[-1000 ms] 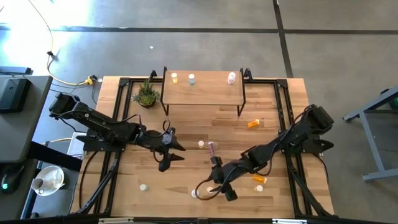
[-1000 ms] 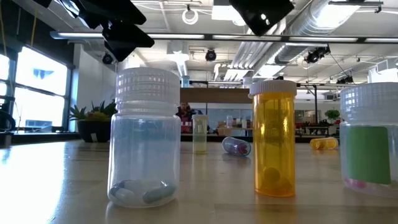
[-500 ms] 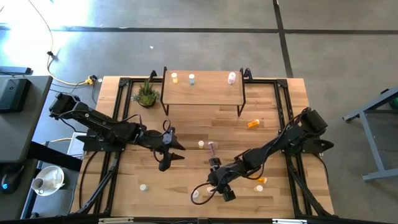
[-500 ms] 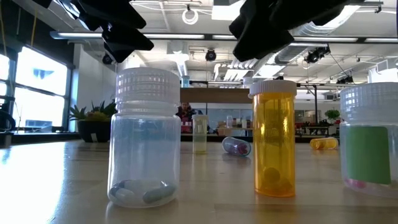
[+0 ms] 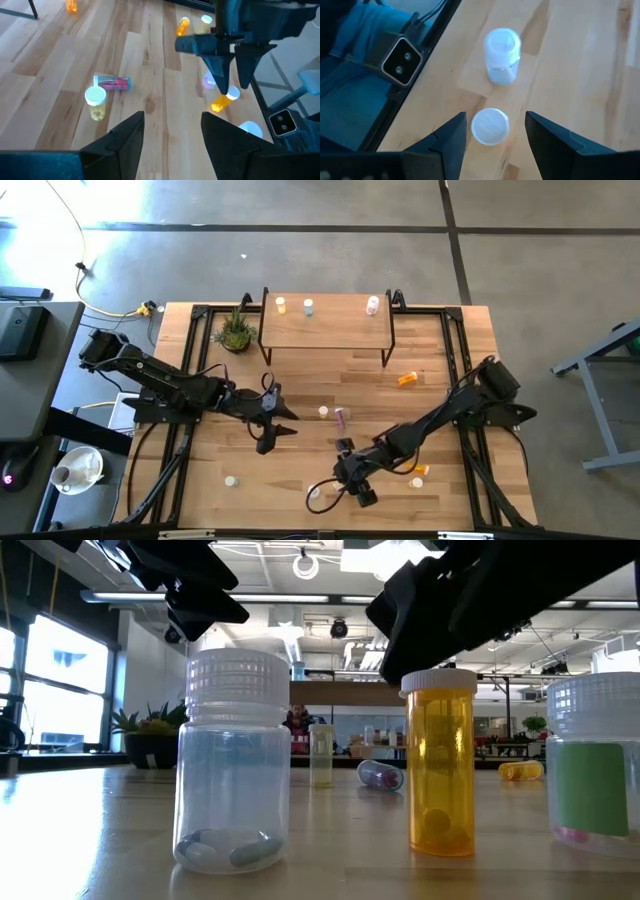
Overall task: Pick and place medicine bottles onto shelf by color
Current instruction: Put the bottom left orange pill bottle on the shelf
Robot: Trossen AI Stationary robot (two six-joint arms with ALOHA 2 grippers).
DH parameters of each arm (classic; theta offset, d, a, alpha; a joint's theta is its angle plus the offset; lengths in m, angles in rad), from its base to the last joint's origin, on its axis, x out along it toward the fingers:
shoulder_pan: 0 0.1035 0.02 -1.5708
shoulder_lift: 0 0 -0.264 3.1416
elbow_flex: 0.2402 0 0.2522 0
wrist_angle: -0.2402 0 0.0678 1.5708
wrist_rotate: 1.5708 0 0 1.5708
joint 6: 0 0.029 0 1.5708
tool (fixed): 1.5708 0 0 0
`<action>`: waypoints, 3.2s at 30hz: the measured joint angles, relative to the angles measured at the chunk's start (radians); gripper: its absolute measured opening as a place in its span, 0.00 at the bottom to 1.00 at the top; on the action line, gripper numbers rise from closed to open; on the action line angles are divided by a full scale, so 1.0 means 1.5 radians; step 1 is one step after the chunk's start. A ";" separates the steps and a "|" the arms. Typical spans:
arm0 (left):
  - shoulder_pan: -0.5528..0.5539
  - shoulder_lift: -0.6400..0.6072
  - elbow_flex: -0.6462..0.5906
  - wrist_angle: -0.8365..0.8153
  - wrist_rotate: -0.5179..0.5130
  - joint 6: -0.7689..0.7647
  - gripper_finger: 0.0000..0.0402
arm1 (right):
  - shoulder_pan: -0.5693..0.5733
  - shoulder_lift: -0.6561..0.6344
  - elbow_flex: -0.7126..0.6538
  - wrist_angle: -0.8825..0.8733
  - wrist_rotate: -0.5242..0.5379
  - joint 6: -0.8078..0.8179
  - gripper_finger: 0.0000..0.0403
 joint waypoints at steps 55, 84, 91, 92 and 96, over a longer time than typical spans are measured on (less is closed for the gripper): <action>0.000 0.000 0.001 0.000 0.001 0.012 0.46 | -0.032 -0.100 -0.001 -0.001 -0.019 -0.106 0.27; 0.000 0.000 0.001 0.000 -0.009 0.012 0.46 | -0.479 -0.382 0.000 0.017 0.179 -0.244 0.27; 0.000 0.000 0.001 0.000 -0.016 0.012 0.46 | -0.602 -0.379 0.000 0.021 0.153 -0.167 0.27; 0.000 0.000 0.001 0.000 -0.016 0.012 0.46 | -0.616 -0.379 0.000 0.020 0.142 -0.155 0.27; 0.000 0.000 0.001 0.000 -0.018 0.012 0.46 | -0.659 -0.379 0.000 0.021 0.118 -0.120 0.27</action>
